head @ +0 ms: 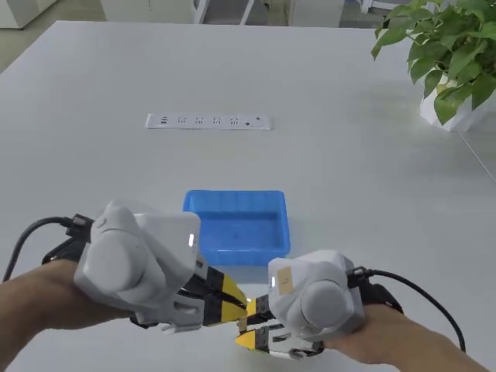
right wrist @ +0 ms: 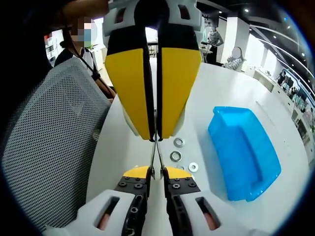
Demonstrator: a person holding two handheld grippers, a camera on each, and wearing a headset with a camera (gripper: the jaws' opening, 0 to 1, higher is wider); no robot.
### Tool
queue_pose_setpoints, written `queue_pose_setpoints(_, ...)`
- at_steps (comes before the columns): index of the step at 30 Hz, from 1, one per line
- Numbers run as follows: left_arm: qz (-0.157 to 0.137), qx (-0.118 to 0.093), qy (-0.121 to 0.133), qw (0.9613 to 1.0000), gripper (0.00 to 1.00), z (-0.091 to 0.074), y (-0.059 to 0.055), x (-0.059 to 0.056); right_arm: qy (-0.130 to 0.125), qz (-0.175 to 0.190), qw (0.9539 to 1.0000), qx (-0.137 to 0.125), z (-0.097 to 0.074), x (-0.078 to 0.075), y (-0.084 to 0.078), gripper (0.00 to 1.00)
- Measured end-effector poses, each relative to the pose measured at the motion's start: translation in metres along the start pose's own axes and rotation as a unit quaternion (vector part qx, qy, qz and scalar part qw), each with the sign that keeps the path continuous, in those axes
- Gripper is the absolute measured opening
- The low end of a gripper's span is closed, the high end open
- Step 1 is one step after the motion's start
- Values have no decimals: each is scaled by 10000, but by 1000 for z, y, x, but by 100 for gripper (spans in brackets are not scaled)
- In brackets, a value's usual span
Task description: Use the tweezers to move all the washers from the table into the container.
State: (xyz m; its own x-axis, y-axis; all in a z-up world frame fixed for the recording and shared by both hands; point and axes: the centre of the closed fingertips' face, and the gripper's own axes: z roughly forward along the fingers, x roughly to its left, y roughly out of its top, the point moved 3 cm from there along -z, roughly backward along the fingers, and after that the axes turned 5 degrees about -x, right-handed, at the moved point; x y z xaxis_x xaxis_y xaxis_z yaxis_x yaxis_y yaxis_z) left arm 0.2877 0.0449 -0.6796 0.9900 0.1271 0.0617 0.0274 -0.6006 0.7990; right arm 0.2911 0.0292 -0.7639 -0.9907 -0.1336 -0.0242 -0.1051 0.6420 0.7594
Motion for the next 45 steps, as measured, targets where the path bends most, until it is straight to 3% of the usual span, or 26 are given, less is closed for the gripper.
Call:
queue_pose_setpoints(23,69,118,-7,9999,5,-3,-1,6,-322,214,9992,-67,-16,-4,-4,20)
queue_pose_setpoints(45,122,-86,28,9999,5,-1,13,21,-930,615,9935,-227,-43,-24,-14,24)
